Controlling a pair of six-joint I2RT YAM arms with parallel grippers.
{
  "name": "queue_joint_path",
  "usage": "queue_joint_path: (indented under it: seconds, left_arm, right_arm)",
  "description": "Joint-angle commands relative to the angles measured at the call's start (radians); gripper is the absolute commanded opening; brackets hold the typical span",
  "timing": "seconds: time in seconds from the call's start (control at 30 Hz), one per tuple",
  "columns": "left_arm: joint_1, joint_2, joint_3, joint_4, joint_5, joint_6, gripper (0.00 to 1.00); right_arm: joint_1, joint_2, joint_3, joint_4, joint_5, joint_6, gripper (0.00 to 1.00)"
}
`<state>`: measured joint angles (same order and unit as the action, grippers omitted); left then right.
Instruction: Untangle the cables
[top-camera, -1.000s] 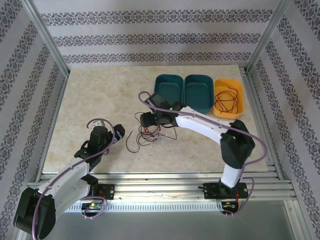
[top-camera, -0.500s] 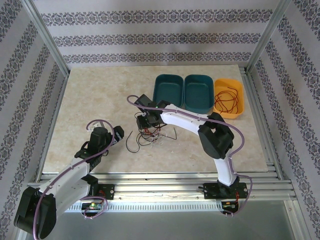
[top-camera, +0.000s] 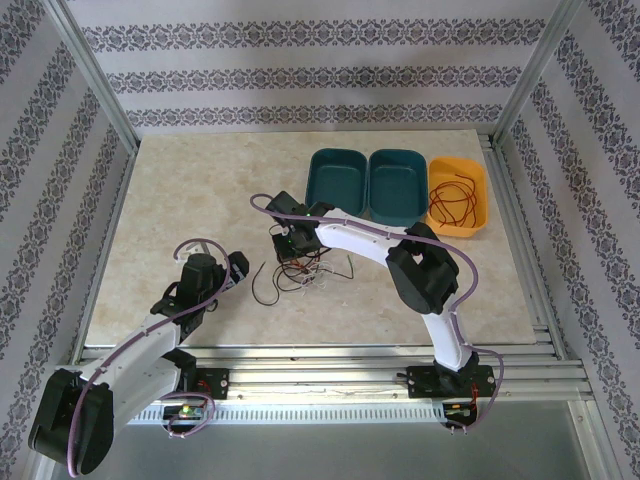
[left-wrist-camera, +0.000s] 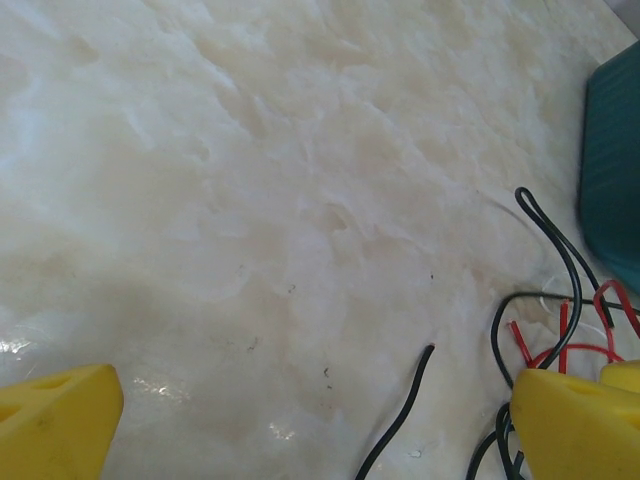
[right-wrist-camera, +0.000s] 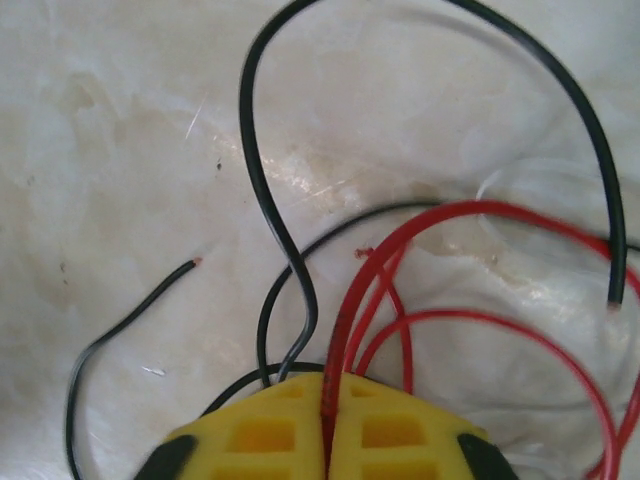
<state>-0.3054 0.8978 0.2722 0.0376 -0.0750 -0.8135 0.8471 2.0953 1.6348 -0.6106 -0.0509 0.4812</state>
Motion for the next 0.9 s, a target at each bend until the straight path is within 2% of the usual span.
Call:
queue_joint_path:
  seconds: [0.0, 0.37, 0.87]
  left_arm:
    - [0.015, 0.009, -0.006, 0.033, 0.024, 0.009, 0.99]
    - [0.015, 0.047, 0.025, 0.105, 0.119, 0.077, 1.0]
    - [0.011, 0.277, 0.114, 0.29, 0.357, 0.082, 0.87]
  right_arm:
    - [0.004, -0.021, 0.021, 0.001, -0.02, -0.015, 0.0]
    - [0.012, -0.242, -0.105, 0.111, -0.036, -0.072, 0.0]
    - [0.032, -0.51, -0.28, 0.281, -0.05, -0.158, 0.0]
